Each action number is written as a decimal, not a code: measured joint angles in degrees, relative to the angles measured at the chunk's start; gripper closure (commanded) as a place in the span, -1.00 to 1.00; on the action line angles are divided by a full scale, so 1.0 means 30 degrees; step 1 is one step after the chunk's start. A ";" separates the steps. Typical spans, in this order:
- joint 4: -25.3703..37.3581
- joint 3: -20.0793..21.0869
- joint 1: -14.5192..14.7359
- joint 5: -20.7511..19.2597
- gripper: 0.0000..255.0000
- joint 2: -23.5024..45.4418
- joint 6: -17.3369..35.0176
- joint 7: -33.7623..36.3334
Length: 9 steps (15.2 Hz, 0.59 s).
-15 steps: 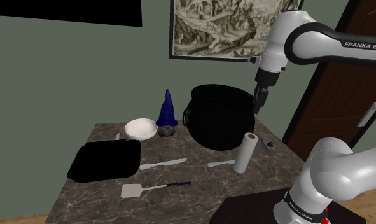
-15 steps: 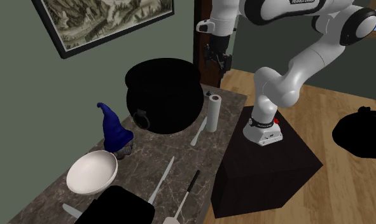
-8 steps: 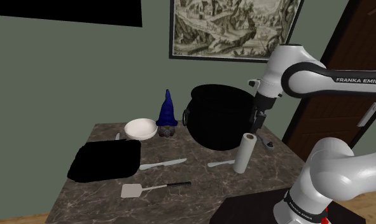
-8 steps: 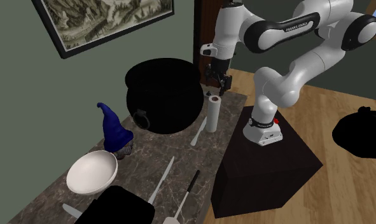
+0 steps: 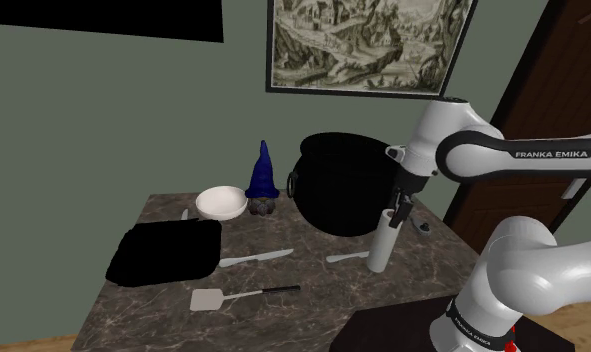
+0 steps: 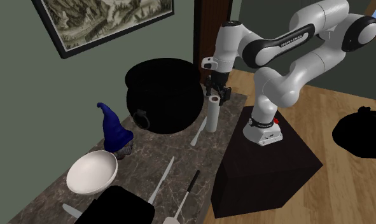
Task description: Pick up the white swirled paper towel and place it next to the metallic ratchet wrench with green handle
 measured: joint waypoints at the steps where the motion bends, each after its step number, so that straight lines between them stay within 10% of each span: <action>1: -0.0098 -0.0020 -0.0009 -0.0023 -1.00 0.0064 0.0224 -0.0006; 8: -0.0086 0.0003 0.0031 -0.0052 -1.00 0.0072 0.0244 0.0154; 9: -0.0065 -0.0005 0.0043 -0.0062 1.00 0.0097 0.0209 0.0155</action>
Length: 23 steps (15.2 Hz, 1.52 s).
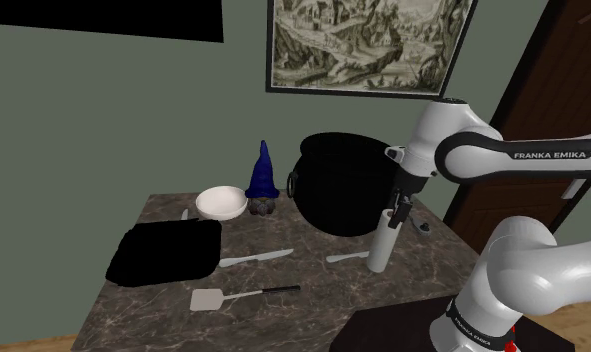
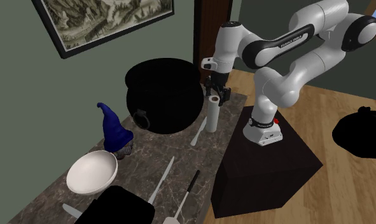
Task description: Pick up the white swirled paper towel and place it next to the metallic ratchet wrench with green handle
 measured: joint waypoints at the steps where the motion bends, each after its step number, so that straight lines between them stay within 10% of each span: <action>1: 0.0035 -0.0014 -0.0006 -0.0023 1.00 0.0030 -0.0002 0.0001; 23: 0.2569 0.0207 0.0269 0.0281 1.00 -0.0279 -0.2863 -0.0012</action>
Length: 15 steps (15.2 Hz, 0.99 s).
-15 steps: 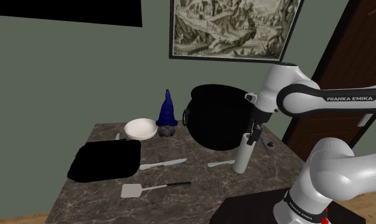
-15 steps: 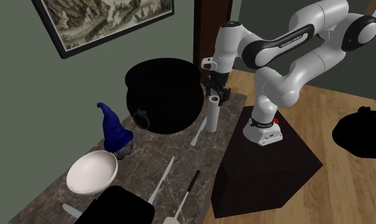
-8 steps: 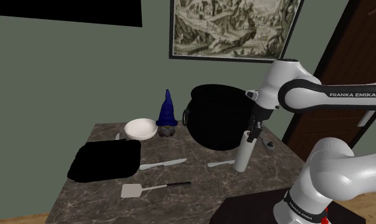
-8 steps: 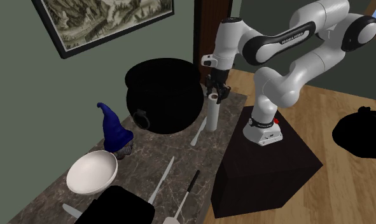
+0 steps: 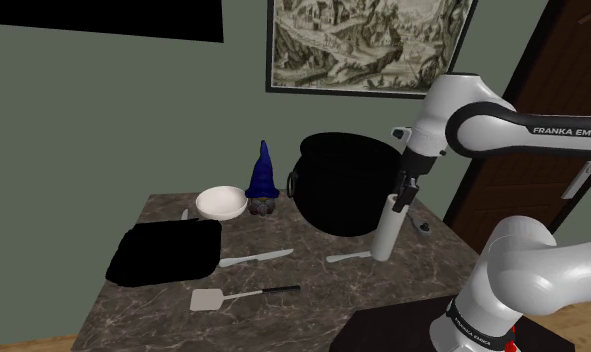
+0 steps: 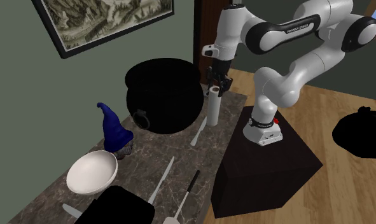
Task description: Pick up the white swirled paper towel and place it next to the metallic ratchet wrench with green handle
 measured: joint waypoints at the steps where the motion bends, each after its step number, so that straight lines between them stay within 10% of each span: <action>1: 0.0263 0.0033 0.0014 0.0031 1.00 -0.0037 -0.0301 0.0006; 15: 0.4170 0.0362 0.0255 0.0377 1.00 0.0717 -0.3453 0.0072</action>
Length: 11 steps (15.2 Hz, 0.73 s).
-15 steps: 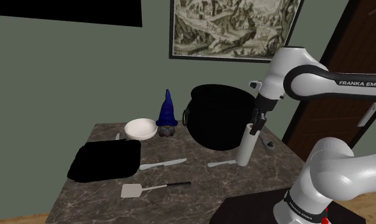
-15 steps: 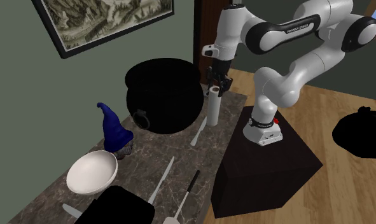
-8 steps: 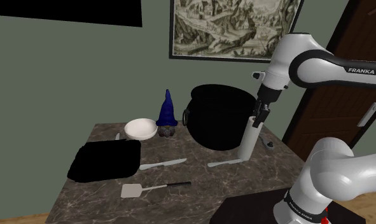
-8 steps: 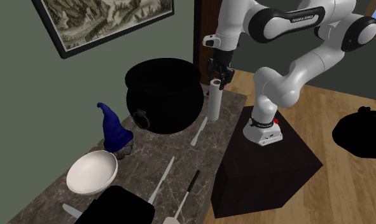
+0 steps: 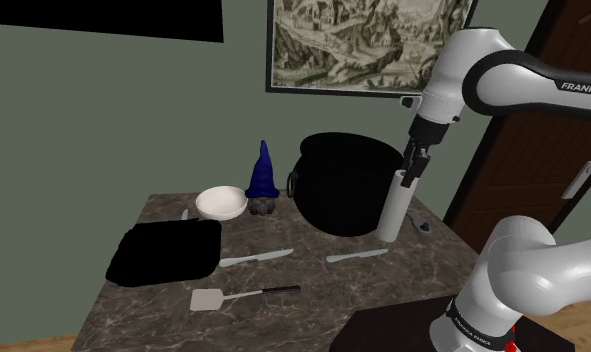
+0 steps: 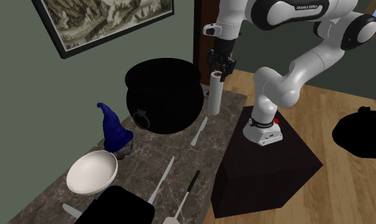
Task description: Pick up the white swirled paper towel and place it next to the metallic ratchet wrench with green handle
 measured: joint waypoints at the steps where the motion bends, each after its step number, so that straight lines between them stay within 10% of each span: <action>1: 0.0327 0.0067 0.0029 0.0053 1.00 0.0042 -0.0283 0.0043; 11: 0.3345 0.0184 0.0138 0.0198 1.00 0.0952 -0.2390 0.0020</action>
